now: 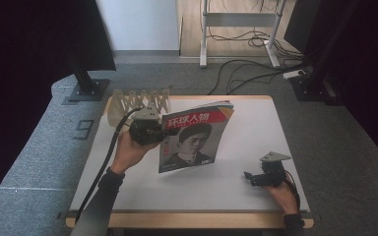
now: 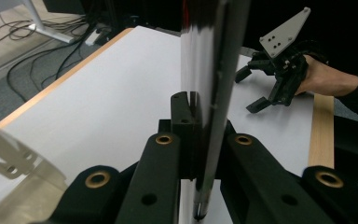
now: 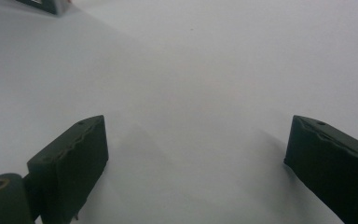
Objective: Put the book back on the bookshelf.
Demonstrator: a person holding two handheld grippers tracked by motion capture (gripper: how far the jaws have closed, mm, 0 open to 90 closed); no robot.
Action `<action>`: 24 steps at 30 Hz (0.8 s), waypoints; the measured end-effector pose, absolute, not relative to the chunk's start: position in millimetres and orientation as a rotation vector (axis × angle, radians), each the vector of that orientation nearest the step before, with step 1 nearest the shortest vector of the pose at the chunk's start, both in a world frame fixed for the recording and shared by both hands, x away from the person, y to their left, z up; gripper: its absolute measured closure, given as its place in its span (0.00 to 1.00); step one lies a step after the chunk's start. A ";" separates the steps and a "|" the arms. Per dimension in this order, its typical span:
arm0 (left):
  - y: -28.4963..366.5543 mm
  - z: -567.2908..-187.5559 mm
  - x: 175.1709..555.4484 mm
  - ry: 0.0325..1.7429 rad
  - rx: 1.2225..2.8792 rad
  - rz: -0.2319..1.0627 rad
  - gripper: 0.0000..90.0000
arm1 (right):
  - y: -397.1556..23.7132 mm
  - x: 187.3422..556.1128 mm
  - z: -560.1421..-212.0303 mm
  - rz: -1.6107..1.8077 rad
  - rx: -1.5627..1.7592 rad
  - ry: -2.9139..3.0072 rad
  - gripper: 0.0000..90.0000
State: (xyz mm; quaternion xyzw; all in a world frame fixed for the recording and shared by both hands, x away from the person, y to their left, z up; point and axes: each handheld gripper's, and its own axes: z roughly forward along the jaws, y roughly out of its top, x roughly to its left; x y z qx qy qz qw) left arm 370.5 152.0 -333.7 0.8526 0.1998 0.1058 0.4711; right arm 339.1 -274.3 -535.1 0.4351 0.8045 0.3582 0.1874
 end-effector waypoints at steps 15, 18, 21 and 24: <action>198.8 -316.7 356.2 0.599 2.045 0.341 0.97 | -273.5 339.6 -536.5 0.996 1.222 2.267 0.06; 209.1 -314.3 354.3 0.629 2.028 0.350 0.97 | -273.6 339.6 -536.5 0.996 1.222 2.267 0.06; 221.2 -310.9 351.6 0.658 2.015 0.364 0.97 | -273.7 339.6 -536.4 0.995 1.222 2.269 0.06; 231.6 -307.4 349.2 0.697 2.001 0.390 0.97 | -273.7 339.6 -536.4 0.995 1.222 2.269 0.06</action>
